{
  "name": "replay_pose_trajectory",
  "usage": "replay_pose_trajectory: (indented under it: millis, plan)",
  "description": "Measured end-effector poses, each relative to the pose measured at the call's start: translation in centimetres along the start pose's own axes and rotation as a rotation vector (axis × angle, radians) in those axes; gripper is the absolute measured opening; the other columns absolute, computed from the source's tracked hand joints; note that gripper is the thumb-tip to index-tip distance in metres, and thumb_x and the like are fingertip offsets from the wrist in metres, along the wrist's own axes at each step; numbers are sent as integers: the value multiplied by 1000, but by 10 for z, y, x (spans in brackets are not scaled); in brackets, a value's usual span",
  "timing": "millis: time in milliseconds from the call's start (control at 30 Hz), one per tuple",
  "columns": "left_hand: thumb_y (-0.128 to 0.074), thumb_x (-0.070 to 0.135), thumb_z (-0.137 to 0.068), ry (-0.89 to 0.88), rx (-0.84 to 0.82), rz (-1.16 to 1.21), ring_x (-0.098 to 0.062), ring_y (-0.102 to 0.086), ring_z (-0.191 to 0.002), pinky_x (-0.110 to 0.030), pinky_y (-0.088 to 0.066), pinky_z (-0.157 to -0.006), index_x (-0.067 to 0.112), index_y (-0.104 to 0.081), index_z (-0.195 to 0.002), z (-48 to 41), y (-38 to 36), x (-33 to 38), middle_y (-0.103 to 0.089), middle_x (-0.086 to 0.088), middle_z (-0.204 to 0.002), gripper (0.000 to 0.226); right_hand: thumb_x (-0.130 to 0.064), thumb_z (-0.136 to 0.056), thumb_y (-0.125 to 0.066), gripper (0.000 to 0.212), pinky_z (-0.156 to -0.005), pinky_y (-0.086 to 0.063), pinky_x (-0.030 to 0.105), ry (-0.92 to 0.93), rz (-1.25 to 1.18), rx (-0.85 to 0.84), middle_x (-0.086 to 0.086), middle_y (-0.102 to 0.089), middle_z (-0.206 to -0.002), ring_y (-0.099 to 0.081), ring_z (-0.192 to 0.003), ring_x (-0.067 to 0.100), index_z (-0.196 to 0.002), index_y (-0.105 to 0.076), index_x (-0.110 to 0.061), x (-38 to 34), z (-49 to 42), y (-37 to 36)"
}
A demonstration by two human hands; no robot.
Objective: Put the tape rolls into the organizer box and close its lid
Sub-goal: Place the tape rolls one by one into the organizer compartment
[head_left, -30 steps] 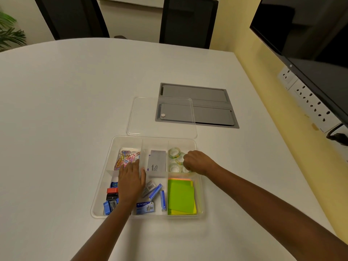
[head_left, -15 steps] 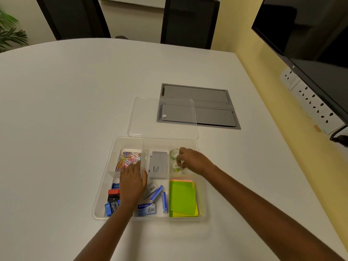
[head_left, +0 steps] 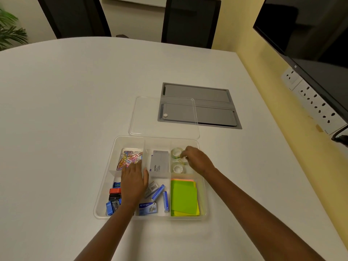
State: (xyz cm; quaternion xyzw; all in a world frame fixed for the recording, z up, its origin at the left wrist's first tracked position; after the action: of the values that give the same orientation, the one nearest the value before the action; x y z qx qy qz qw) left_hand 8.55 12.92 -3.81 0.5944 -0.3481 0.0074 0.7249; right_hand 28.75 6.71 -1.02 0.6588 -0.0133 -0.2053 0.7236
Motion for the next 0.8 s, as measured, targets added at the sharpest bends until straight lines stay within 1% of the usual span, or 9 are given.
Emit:
replay_pose_trajectory:
  millis: [100,200,267,333,367,433,567,733,800]
  plan:
    - [-21,35,-84,6,-5,-1,-31,-49,-122,-46,-24,-117,3,-45,-127,-1,0,0,-57,-19,-126,58,-6,-92,-48,16,-72,-42,37,-17,24,38,19,-55,-105,-54,-96,35,-104,-58,-6,-7,-7,6]
    - [-21,35,-84,9,-4,0,-30,-49,-122,-45,-23,-117,4,-45,-127,0,0,-1,-57,-18,-126,58,-14,-95,-41,25,-78,-38,38,-14,129,-23,22,-52,-116,-48,-107,36,-108,-56,1,-10,-12,2]
    - [-20,35,-84,10,-10,-7,-30,-48,-123,-45,-22,-117,5,-45,-128,0,-1,-1,-57,-17,-126,58,-15,-91,-51,21,-67,-37,30,-81,63,7,21,-58,-112,-53,-103,34,-103,-61,-1,-11,-8,4]
    - [-20,35,-84,10,-11,-7,-30,-48,-123,-44,-21,-118,4,-44,-128,-1,-1,-1,-56,-17,-127,58,-19,-59,-84,20,-47,-39,18,-89,153,-70,6,-71,-82,-66,-72,19,-73,-71,-12,-15,-5,8]
    - [-20,34,-85,9,-7,-4,-30,-48,-123,-44,-21,-117,4,-44,-128,-1,-1,-1,-57,-18,-126,58,-19,-38,-92,29,-39,-40,16,-86,261,-56,0,-70,-66,-65,-57,13,-59,-71,-15,-15,-4,10]
    - [-21,34,-85,6,0,-3,-30,-49,-122,-44,-21,-117,4,-45,-127,0,-1,-1,-57,-18,-125,57,-19,-24,-94,35,-34,-39,15,-61,339,43,-1,-67,-54,-61,-46,9,-48,-67,-15,-10,-3,10]
    - [-22,35,-84,13,-1,29,-30,-49,-122,-44,-22,-117,4,-45,-127,0,-1,-1,-57,-18,-126,58,-12,-22,-93,35,-37,-41,16,-3,477,59,-1,-64,-48,-61,-46,13,-45,-67,-15,-8,7,6]
    - [-23,34,-84,7,11,27,-31,-50,-119,-44,-23,-117,3,-46,-127,-1,0,0,-59,-19,-123,57,-21,-40,-90,25,-50,-47,22,-23,534,33,-4,-68,-58,-65,-62,13,-56,-71,-22,-6,12,-3]
    - [-22,33,-84,8,8,12,-30,-50,-119,-44,-23,-117,3,-46,-127,-1,0,0,-59,-19,-123,57,-15,-65,-81,14,-65,-48,29,-53,508,3,0,-71,-78,-64,-81,19,-76,-73,-15,-3,10,-6]
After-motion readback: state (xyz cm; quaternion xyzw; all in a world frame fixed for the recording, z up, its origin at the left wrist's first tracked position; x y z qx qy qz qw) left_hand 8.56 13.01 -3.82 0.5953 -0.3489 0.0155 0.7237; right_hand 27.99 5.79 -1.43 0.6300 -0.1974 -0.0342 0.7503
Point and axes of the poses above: each hand's wrist, its own z-axis away from the middle knuckle, its own y-axis out of the back of the hand, x = y × z, the point moved 5 cm from there along -z, towards the middle knuckle
